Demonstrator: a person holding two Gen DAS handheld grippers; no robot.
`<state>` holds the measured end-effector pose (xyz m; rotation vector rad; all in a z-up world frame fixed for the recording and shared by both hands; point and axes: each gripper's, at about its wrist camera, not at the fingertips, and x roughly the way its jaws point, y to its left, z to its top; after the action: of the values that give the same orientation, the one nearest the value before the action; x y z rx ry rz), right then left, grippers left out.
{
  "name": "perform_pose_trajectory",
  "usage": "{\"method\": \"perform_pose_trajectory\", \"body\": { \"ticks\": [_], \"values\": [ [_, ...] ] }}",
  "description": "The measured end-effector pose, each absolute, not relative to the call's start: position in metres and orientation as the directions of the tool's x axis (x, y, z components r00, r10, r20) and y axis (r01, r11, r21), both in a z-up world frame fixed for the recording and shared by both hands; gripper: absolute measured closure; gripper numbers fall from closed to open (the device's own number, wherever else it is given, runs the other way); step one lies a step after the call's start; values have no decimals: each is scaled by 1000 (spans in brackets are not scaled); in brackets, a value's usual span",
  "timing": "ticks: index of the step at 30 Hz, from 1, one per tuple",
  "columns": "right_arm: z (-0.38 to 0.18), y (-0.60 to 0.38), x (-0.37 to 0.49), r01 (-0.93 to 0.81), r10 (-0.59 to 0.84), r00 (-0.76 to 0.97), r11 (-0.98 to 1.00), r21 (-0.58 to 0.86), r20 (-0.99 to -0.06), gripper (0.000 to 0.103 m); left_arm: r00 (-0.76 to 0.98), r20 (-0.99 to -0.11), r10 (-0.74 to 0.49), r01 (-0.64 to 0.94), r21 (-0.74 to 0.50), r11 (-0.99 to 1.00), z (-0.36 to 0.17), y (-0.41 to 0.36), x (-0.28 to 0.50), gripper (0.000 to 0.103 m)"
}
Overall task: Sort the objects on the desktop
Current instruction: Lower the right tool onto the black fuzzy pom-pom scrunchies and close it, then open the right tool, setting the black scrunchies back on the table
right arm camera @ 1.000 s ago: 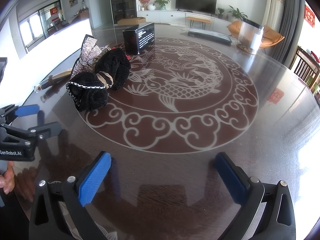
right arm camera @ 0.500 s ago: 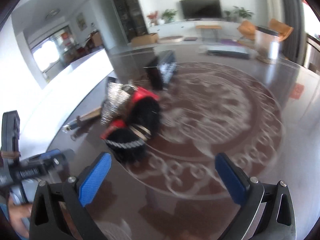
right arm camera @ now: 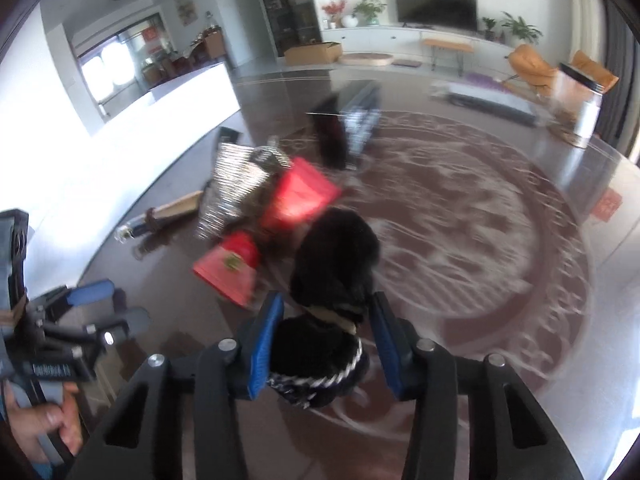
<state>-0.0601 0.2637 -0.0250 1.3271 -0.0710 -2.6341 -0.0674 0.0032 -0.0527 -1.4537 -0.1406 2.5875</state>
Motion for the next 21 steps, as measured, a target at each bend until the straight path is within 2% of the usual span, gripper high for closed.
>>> {"method": "perform_pose_trajectory", "body": {
  "ticks": [7,8,9,11,12,18,21],
  "values": [
    [-17,318,-17,21,-42,-584,-999,37,-810,56,-496,-840,223,-184,-149,-972,-50,17,-60,0],
    [-19,323,-15,3,-38,-583,-999,44,-811,52,-493,-840,227,-185,-154,-971,-50,17,-61,0],
    [-24,329,-16,-10,-37,-580,-999,53,-813,38,-493,-840,228,-185,-155,-970,-50,17,-60,0],
    [-30,329,-15,-39,-20,-585,-998,52,-811,18,-493,-836,240,-182,-170,-968,-50,14,-59,0],
    [-33,327,-14,-46,-12,-592,-998,49,-806,16,-493,-835,245,-180,-178,-967,-50,13,-59,0],
    [-46,311,-24,-36,-15,-580,-998,44,-815,16,-494,-835,241,-178,-174,-968,-50,15,-60,0],
    [-48,307,-23,-31,-1,-590,-999,23,-807,12,-493,-843,216,-186,-140,-973,-51,19,-60,0]
  ]
}}
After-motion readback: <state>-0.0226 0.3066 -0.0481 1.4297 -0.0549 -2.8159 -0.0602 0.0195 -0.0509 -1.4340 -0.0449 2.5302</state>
